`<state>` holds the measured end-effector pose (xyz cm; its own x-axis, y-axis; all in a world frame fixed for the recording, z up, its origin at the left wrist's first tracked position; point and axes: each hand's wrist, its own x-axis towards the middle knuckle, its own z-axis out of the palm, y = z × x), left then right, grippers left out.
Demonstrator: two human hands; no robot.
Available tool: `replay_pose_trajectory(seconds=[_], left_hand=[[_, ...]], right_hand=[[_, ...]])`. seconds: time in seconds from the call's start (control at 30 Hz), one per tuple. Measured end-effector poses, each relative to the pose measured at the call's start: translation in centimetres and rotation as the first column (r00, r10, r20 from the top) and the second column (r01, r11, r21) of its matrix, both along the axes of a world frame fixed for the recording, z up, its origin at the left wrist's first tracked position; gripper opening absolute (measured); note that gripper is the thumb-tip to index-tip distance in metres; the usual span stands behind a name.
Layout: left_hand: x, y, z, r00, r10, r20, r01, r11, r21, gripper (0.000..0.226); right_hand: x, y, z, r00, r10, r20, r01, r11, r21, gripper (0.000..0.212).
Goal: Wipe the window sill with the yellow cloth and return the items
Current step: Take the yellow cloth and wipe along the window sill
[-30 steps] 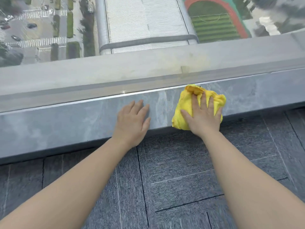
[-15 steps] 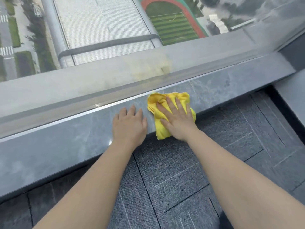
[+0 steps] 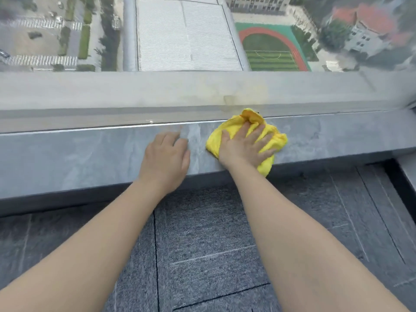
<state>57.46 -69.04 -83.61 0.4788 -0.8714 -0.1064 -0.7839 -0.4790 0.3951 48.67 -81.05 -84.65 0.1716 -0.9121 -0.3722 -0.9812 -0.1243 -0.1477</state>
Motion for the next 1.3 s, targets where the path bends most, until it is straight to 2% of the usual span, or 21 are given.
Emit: replay_pose_trajectory(seconds=[0.07, 0.13, 0.23, 0.3, 0.37, 0.43, 0.57, 0.7, 0.77, 0.9, 0.97, 1.07, 1.17, 1.23, 1.3], left_hand=[[-0.6, 0.3, -0.3, 0.998, 0.050, 0.026, -0.050, 0.999, 0.003, 0.067], [-1.4, 0.0, 0.1, 0.993, 0.116, 0.000, -0.116, 0.993, 0.013, 0.064], [-2.6, -1.5, 0.8, 0.978, 0.201, -0.047, -0.200, 0.979, 0.026, 0.042], [-3.7, -2.9, 1.1, 0.977, 0.209, -0.046, -0.209, 0.978, 0.019, 0.039], [-4.9, -4.2, 1.2, 0.978, 0.204, -0.050, -0.204, 0.979, 0.020, 0.039], [-6.1, -5.4, 1.2, 0.978, 0.201, -0.056, -0.200, 0.979, 0.032, 0.040], [-7.7, -7.0, 1.1, 0.978, 0.203, -0.049, -0.201, 0.979, 0.037, 0.042], [-8.2, -7.8, 1.1, 0.969, 0.243, -0.048, -0.242, 0.970, 0.026, 0.044], [-8.2, -7.6, 1.1, 0.968, 0.248, -0.041, -0.247, 0.969, 0.028, 0.047], [-8.8, -6.9, 0.6, 0.971, 0.236, -0.039, -0.233, 0.970, 0.061, 0.043], [-8.4, -6.1, 0.6, 0.966, 0.258, -0.036, -0.255, 0.964, 0.073, 0.042], [-7.9, -6.1, 0.5, 0.960, 0.278, -0.034, -0.274, 0.958, 0.079, 0.044], [-8.8, -6.8, 0.5, 0.961, 0.272, -0.056, -0.268, 0.961, 0.071, 0.042], [-9.4, -7.3, 0.7, 0.964, 0.258, -0.056, -0.255, 0.965, 0.062, 0.043], [-10.0, -8.0, 0.8, 0.971, 0.233, -0.059, -0.231, 0.972, 0.042, 0.052]], right_hand=[[-0.3, -0.1, -0.2, 0.995, 0.096, 0.001, -0.096, 0.995, -0.011, 0.067], [-2.0, -0.4, -0.4, 0.948, 0.319, -0.002, -0.318, 0.946, -0.055, 0.064], [-5.4, -2.4, -0.2, 0.755, 0.655, -0.021, -0.654, 0.750, -0.100, 0.058], [-7.4, -4.3, 0.1, 0.648, 0.760, -0.046, -0.761, 0.643, -0.090, 0.055], [-8.9, -5.9, 0.1, 0.608, 0.793, -0.053, -0.794, 0.603, -0.085, 0.053], [-10.4, -7.3, 0.0, 0.621, 0.781, -0.058, -0.783, 0.616, -0.085, 0.054], [-12.9, -8.8, -0.2, 0.735, 0.673, -0.086, -0.679, 0.728, -0.100, 0.060], [-11.6, -8.5, -0.2, 0.905, 0.423, -0.056, -0.426, 0.899, -0.102, 0.068], [-10.2, -8.2, 0.0, 0.958, 0.285, -0.031, -0.287, 0.955, -0.080, 0.070], [-8.1, -8.1, 0.1, 0.985, 0.172, -0.016, -0.172, 0.985, 0.014, 0.072], [-7.4, -7.4, 0.0, 0.967, 0.255, -0.016, -0.256, 0.967, -0.011, 0.072], [-8.0, -6.9, -0.3, 0.857, 0.516, 0.016, -0.513, 0.854, -0.091, 0.068], [-10.4, -7.1, -0.5, 0.637, 0.770, 0.022, -0.762, 0.634, -0.136, 0.056], [-11.7, -7.7, -0.3, 0.552, 0.833, 0.034, -0.824, 0.551, -0.133, 0.052], [-12.8, -8.3, -0.2, 0.534, 0.845, 0.026, -0.837, 0.533, -0.121, 0.050]])
